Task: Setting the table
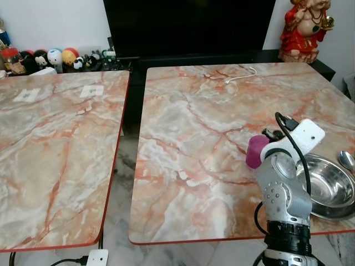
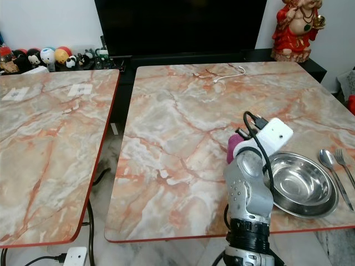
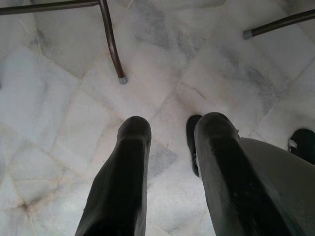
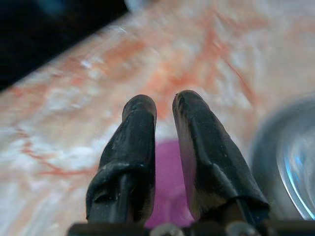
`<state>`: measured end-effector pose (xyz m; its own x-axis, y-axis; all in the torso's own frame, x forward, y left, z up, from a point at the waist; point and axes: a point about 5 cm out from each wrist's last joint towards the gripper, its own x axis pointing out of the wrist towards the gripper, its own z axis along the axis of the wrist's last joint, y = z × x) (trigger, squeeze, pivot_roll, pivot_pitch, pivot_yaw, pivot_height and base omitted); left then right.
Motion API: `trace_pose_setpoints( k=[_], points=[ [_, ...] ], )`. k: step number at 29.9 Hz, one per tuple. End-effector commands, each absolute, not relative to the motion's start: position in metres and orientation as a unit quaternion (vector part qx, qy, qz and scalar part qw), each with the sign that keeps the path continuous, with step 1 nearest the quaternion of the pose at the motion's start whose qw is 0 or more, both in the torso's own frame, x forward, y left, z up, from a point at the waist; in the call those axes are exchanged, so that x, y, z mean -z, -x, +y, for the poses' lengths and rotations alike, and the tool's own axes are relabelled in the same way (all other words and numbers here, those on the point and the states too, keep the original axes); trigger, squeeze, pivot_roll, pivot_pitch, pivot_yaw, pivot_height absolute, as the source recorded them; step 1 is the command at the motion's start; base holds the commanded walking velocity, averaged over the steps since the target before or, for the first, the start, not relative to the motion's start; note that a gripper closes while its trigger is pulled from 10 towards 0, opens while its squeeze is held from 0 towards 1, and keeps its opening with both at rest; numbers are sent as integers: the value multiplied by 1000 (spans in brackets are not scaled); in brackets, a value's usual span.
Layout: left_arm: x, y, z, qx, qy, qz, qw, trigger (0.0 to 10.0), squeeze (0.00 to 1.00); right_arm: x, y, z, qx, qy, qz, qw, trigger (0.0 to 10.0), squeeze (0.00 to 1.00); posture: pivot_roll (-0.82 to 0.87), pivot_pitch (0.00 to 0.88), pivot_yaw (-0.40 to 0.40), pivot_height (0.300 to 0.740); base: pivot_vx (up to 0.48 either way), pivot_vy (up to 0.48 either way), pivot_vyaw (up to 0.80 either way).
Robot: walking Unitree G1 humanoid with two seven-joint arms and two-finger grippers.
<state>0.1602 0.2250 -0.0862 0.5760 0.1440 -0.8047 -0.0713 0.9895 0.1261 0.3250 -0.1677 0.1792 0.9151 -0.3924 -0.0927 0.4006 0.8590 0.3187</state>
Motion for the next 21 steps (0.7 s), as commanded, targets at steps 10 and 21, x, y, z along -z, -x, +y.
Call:
trace_pose_setpoints(
  k=[10,21],
  points=[
    [94,-127,240,-71,-43,481,873,10000,0,-167,-311,-159,51,-71,-48,995,10000,0,-82,4,14,740,0,0,333],
    [91,-123,256,-80,-47,481,872,10000,0,-141,-312,-158,-37,3,-34,999,10000,0,-79,2,21,740,0,0,800]
  ],
)
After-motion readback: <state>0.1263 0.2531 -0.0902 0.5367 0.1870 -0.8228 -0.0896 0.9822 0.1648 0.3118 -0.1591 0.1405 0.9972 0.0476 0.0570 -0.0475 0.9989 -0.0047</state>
